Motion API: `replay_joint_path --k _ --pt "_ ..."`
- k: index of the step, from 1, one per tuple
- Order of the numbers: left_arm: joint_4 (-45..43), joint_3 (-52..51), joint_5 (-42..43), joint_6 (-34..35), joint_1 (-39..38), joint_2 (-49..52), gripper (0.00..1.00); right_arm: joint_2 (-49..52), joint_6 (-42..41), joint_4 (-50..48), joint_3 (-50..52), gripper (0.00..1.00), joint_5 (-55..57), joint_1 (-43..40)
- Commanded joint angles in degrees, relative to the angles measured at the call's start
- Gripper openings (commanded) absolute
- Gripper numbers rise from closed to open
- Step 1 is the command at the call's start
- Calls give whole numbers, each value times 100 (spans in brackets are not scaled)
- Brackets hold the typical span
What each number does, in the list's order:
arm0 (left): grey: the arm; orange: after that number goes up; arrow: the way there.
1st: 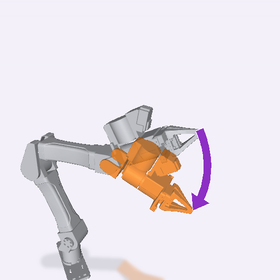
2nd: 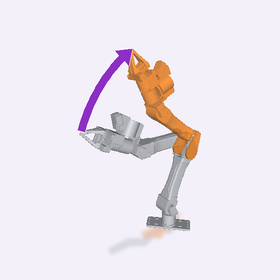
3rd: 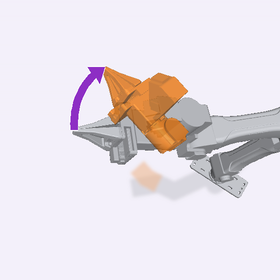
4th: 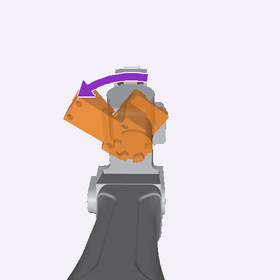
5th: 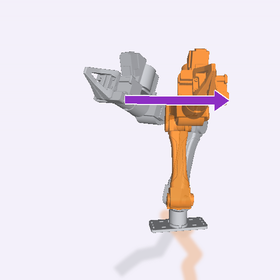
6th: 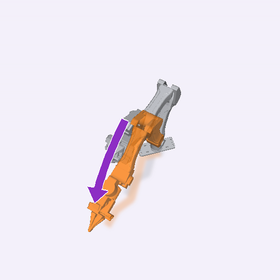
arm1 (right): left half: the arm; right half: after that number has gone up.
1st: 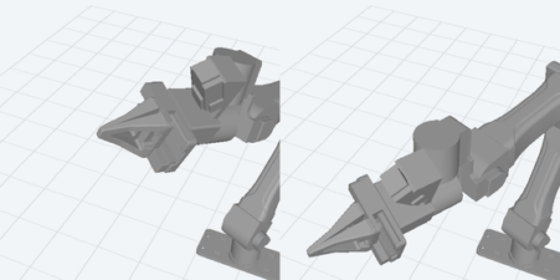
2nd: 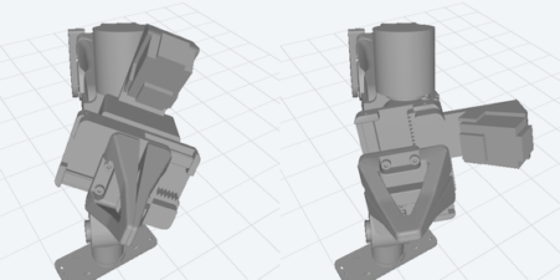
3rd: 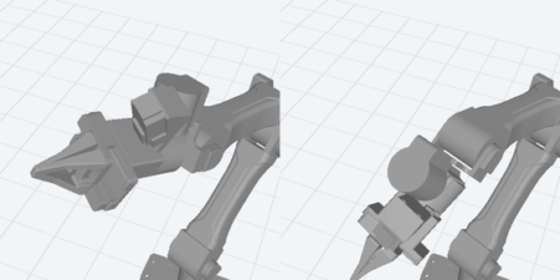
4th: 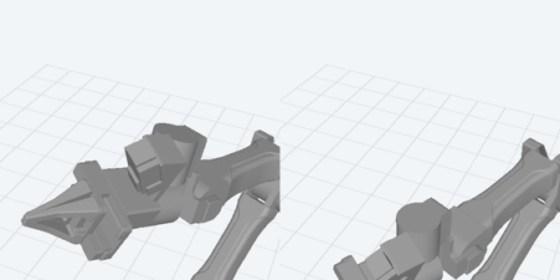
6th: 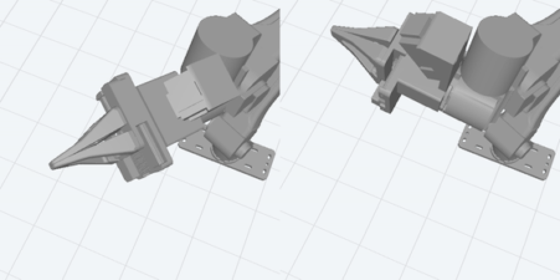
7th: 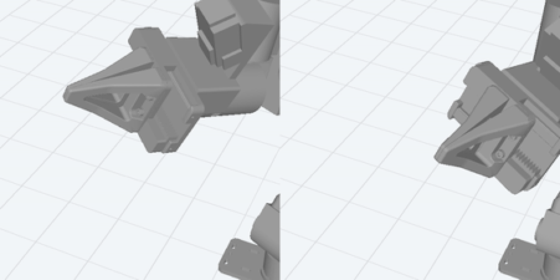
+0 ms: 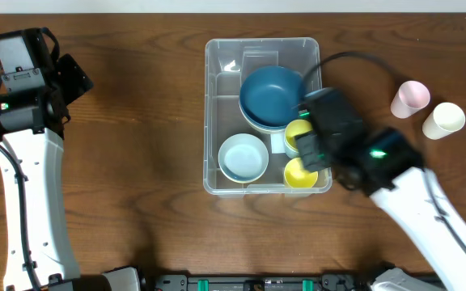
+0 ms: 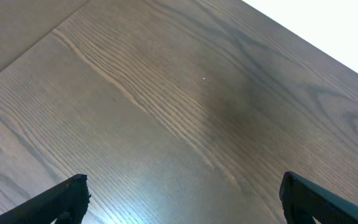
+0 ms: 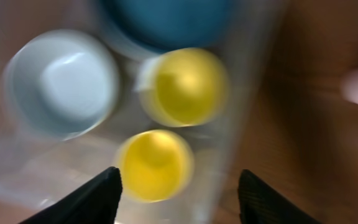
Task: Pack container
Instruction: 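Place the yellow cup in the container's front right corner, release, then withdraw the right gripper to the white cup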
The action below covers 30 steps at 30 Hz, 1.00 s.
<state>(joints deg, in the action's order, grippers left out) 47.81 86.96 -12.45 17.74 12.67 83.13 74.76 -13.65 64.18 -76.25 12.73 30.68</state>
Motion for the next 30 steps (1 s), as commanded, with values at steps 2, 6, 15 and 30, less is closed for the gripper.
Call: replay_joint_path --k 2,6,15,30 --pt "15 103 -90 -55 24 -42 98 -605 -358 -28 -70 70 721 -1071" --pt "15 103 -92 -55 24 -42 98 -774 -256 48 -68 75 717 -2350" --pt "15 103 -90 -55 24 -42 98 -229 249 -584 -68 79 -127 -4527" --pt "15 103 -90 -55 24 -42 98 1694 1661 -2417 -68 99 -573 -5246"
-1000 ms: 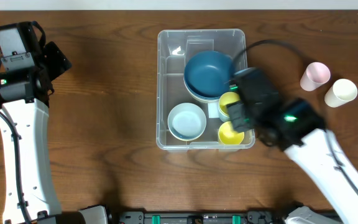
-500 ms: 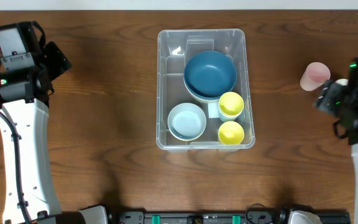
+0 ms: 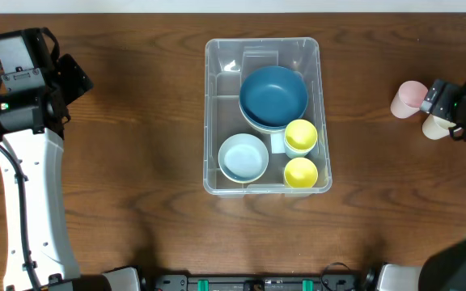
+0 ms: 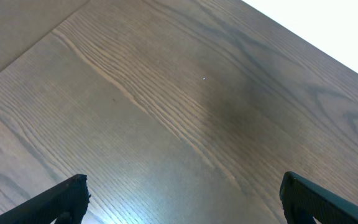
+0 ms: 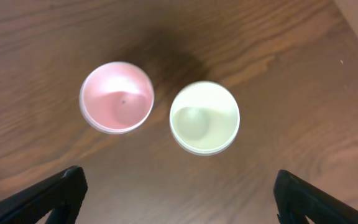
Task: Pack container
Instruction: 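Withdraw the right gripper to the white cup, then lower the right gripper onto the white cup rim and grasp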
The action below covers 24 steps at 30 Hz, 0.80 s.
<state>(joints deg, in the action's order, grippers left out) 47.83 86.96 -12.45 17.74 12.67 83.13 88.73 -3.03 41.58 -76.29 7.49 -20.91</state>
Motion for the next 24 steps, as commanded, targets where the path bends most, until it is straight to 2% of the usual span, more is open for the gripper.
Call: replay_joint_path --k 1,6,19,24 --pt "13 103 -90 -55 24 -42 98 409 793 -271 -63 99 -66 -90" --pt "13 103 -90 -55 24 -42 98 909 1947 -417 -63 99 -667 -90" --pt "13 103 -90 -55 24 -42 98 1663 2090 -479 -63 87 -667 -299" --pt "13 103 -92 -55 24 -42 98 1705 2063 -468 -63 72 -697 -385"
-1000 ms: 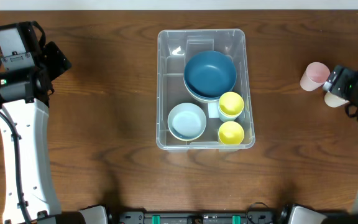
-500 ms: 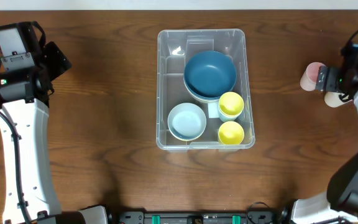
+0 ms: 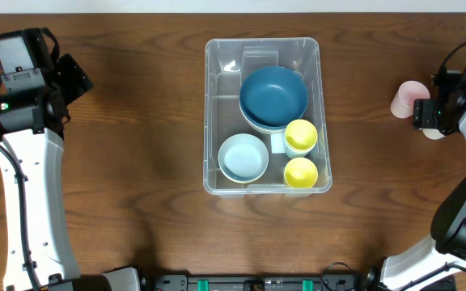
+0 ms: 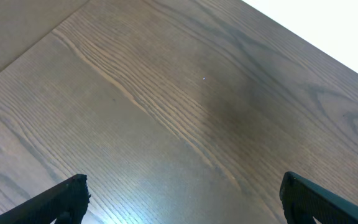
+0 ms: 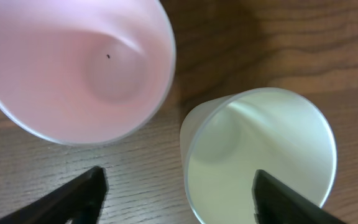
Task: Pack container
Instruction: 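Lower the right gripper onto the white cup rim and grasp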
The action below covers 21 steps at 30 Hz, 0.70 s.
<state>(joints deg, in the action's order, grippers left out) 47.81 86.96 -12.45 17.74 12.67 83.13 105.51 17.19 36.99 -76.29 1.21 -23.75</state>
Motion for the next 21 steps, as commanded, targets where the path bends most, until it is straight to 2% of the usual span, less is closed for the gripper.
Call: replay_joint_path --k 1,5,11,15,21 --pt "15 103 -90 -55 24 -42 98 26 44 0 -63 67 -70 -111" --pt "15 103 -90 -55 24 -42 98 39 46 -20 -37 54 -66 -111" --pt "15 103 -90 -55 24 -42 98 122 46 -26 -35 45 -66 -111" --pt "15 103 -90 -55 24 -42 98 125 44 -15 -35 34 -63 -122" --pt "15 103 -90 -55 24 -42 98 138 44 -20 -7 31 -61 -129"
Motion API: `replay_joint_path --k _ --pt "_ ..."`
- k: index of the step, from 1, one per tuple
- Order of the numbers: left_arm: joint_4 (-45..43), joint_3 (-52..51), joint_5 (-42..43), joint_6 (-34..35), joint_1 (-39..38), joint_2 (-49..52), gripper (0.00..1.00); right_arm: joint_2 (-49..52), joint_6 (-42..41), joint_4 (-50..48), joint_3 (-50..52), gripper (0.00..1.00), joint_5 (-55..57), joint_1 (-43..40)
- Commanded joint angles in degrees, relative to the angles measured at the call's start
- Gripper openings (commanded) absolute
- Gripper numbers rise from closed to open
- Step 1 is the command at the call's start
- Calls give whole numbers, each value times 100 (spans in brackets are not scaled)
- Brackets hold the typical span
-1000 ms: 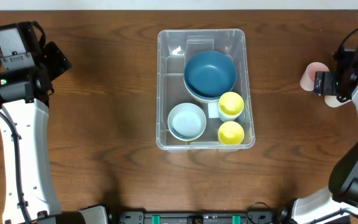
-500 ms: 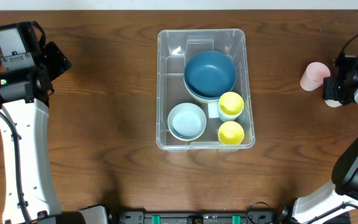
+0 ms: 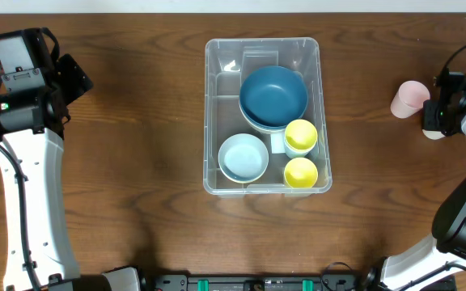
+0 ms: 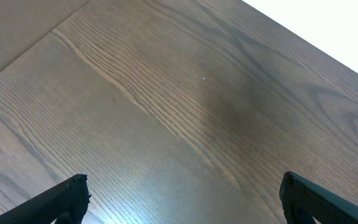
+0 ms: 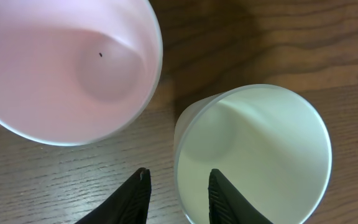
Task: Pack container
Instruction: 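Lower the right gripper onto the white cup rim and grasp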
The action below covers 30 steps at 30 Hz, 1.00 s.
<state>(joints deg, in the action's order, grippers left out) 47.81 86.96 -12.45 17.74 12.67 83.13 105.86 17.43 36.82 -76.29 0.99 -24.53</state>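
Note:
A cream cup [image 5: 260,155] and a pink cup [image 5: 61,68] stand side by side on the table at the far right. My right gripper [image 5: 179,171] is down over the cream cup. Its jaws are narrowed astride the cup's left wall, one finger inside and one outside, with a small gap on each side. In the overhead view the gripper [image 3: 437,120] covers most of the cream cup, next to the pink cup [image 3: 409,98]. The clear container [image 3: 262,44] sits mid-table. My left gripper [image 4: 182,199] is open over bare wood at the far left.
The container holds a dark blue bowl [image 3: 273,95], a light blue bowl [image 3: 243,157] and two yellow cups [image 3: 300,136] [image 3: 300,172]. The pink cup stands almost against the cream cup. The table's right edge lies close beyond the cups.
The right jaws have narrowed from wide open to a small gap astride the cream cup's left wall. The left arm, the cups and the container have not moved.
My right gripper was open over the yellow cups in the container. Then it was open high above the pink and cream cups at the far right. Then it was low over them, still wide open, and now its jaws straddle the cream cup's wall.

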Motion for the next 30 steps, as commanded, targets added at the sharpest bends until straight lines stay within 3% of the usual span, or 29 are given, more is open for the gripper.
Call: replay_joint_path --k 1,5,19,30 --pt "15 103 -90 -55 24 -42 98 103 20 -2 -2 30 -39 -55" --pt "15 103 -90 -55 24 -42 98 103 20 4 2 25 -39 -59" --pt "15 103 -90 -55 24 -42 98 225 -107 -33 26 23 68 -70" --pt "15 103 -90 -55 24 -42 98 256 -520 79 24 10 127 -70"
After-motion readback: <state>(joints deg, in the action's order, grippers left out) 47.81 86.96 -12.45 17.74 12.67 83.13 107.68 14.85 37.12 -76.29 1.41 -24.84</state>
